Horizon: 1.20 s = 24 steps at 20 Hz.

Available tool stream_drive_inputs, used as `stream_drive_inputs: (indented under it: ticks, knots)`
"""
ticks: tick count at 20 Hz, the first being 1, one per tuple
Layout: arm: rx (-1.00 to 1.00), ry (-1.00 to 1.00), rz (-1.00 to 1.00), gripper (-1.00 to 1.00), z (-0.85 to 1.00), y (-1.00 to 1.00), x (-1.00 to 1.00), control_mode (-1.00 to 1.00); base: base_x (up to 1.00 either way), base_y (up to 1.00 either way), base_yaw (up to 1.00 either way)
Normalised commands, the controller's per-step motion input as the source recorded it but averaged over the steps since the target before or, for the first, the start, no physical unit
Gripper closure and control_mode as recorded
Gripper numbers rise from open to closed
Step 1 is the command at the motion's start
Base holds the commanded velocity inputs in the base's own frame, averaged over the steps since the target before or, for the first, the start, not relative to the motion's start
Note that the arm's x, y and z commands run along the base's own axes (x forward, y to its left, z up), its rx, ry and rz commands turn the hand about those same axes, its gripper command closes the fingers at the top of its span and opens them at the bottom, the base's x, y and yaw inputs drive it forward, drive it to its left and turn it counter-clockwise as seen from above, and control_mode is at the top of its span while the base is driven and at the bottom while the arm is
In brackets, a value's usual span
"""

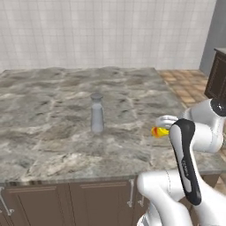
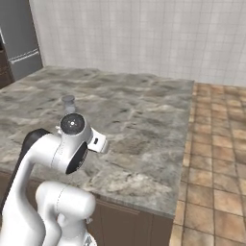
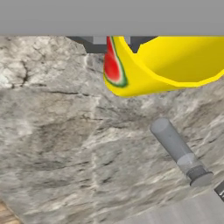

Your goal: Place the pitcher and cup on the dining counter for serving.

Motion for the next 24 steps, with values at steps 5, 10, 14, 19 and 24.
stream_drive_inputs:
  ticks: [5,10,14,19,24]
  knots:
    - [0.00,0.00,0.00,1.00,0.00,0.00,0.00,1.00,0.47,0.26,-0.04]
    - [0.00,0.00,0.00,1.00,0.00,0.00,0.00,1.00,0.21,0.36,-0.17]
    - [0.00,0.00,0.00,1.00,0.00,0.00,0.00,1.00,0.09,0.46,-0.22]
    - [0.00,0.00,0.00,1.00,0.00,0.02,0.10,-1.00,0.00,0.07,-0.02]
    - [0.05,0.13,-0.07,1.00,0.00,0.00,0.54,-1.00,0.00,0.00,0.00]
